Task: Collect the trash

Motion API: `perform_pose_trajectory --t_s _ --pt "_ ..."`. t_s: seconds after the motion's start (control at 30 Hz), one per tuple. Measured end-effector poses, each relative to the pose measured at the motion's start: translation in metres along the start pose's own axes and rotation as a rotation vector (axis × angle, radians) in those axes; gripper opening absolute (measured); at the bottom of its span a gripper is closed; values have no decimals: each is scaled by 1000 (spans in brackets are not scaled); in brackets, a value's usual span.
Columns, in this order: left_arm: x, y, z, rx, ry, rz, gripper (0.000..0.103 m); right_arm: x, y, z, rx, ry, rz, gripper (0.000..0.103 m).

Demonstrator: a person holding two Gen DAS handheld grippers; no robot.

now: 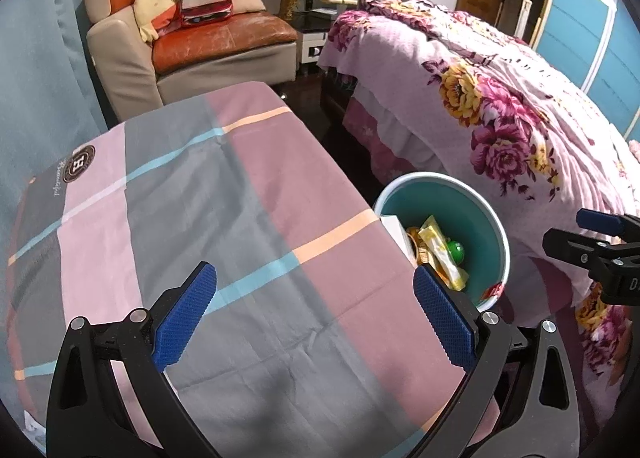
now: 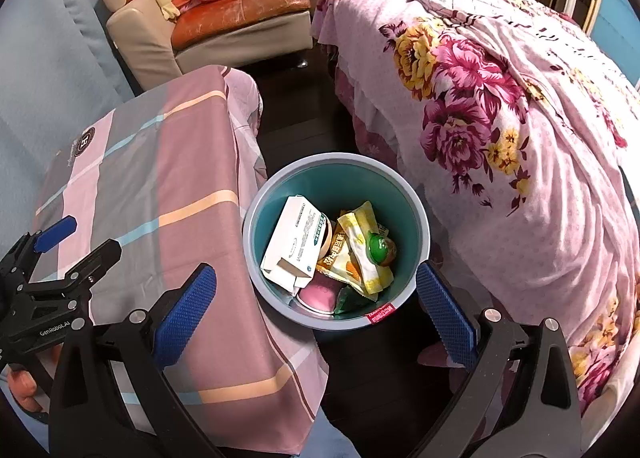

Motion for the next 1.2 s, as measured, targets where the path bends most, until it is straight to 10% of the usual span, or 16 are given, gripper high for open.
perform_pose_trajectory --t_s 1.2 --pt "4 4 -4 -14 0 -9 99 2 3 -2 6 0 -12 96"
Point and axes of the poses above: each gripper's, at about its wrist camera, not at the fingertips, and y roughly the way its jaws point, z to its right, x to its underside, the point moved 9 cm from there along y, roughly the way its jaws point, and after that the axes turned 11 degrees about -y, right-handed, at the moved point
